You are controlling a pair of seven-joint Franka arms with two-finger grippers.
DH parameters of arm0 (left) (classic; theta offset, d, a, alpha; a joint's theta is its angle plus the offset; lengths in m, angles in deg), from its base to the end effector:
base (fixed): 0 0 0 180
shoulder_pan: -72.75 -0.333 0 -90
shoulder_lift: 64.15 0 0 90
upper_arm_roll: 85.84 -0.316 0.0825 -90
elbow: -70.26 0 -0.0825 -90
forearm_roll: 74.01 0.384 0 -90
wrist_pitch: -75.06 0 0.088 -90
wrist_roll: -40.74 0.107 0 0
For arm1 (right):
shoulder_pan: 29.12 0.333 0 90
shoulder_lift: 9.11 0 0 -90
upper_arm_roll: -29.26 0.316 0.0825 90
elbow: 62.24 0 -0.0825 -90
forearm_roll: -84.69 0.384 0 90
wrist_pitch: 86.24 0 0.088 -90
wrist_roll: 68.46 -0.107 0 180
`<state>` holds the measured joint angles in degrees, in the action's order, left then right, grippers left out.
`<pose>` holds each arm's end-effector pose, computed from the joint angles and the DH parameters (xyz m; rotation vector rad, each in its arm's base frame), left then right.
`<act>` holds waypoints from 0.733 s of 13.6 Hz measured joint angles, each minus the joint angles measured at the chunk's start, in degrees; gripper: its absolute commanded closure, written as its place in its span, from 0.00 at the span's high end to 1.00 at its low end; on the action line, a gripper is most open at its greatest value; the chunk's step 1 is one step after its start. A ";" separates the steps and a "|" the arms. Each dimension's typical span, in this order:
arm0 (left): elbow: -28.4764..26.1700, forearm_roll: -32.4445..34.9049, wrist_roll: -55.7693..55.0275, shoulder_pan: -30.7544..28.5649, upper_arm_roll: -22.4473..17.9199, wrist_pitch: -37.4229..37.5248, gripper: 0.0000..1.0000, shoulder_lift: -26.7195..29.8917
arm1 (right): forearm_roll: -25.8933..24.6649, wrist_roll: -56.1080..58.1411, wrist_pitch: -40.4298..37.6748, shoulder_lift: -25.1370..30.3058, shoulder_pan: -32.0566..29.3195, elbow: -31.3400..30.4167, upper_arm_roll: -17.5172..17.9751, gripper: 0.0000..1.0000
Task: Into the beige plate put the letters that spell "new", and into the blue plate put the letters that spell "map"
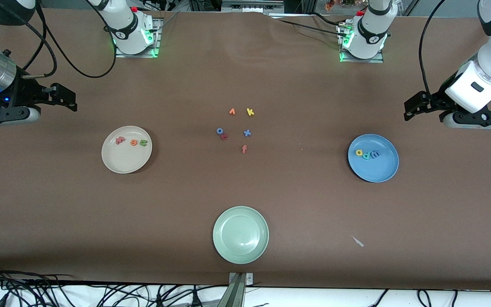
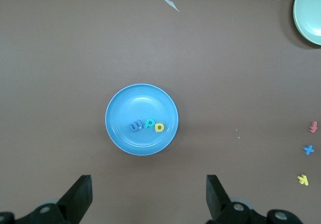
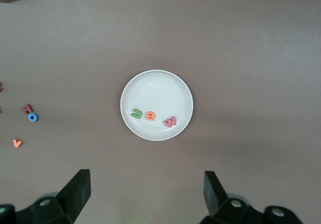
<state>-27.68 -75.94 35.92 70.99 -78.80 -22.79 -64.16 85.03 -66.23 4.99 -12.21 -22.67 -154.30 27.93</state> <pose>0.5594 -0.0549 0.5705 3.1085 -0.0053 -0.0073 0.5674 0.0518 0.5789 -3.1304 -0.2005 0.1077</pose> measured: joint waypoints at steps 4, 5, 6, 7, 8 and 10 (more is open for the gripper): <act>0.00 0.00 0.00 0.00 0.01 0.60 1.00 0.00 | 0.00 0.00 0.00 -0.01 0.00 0.00 0.00 1.00; 0.00 0.00 0.02 0.00 0.01 0.75 1.00 0.00 | 0.00 0.00 0.00 -0.01 0.00 0.00 0.00 1.00; 0.00 0.00 0.02 0.00 0.01 0.81 1.00 0.00 | 0.00 0.01 0.00 -0.01 0.00 0.00 0.00 1.00; 0.00 0.00 0.02 0.00 0.01 0.89 1.00 0.00 | 0.00 0.01 0.00 -0.01 0.00 0.00 0.00 1.00; 0.00 0.00 0.02 0.00 0.01 1.02 1.00 0.00 | 0.00 0.01 0.00 -0.02 0.00 0.00 0.00 1.00; 0.00 0.00 0.03 0.00 0.01 1.08 1.00 0.00 | 0.00 0.01 0.00 -0.03 0.00 0.00 0.00 1.00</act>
<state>-27.67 -75.94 35.95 70.99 -78.79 -21.70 -64.16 85.03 -66.21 4.98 -12.24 -22.68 -154.30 27.93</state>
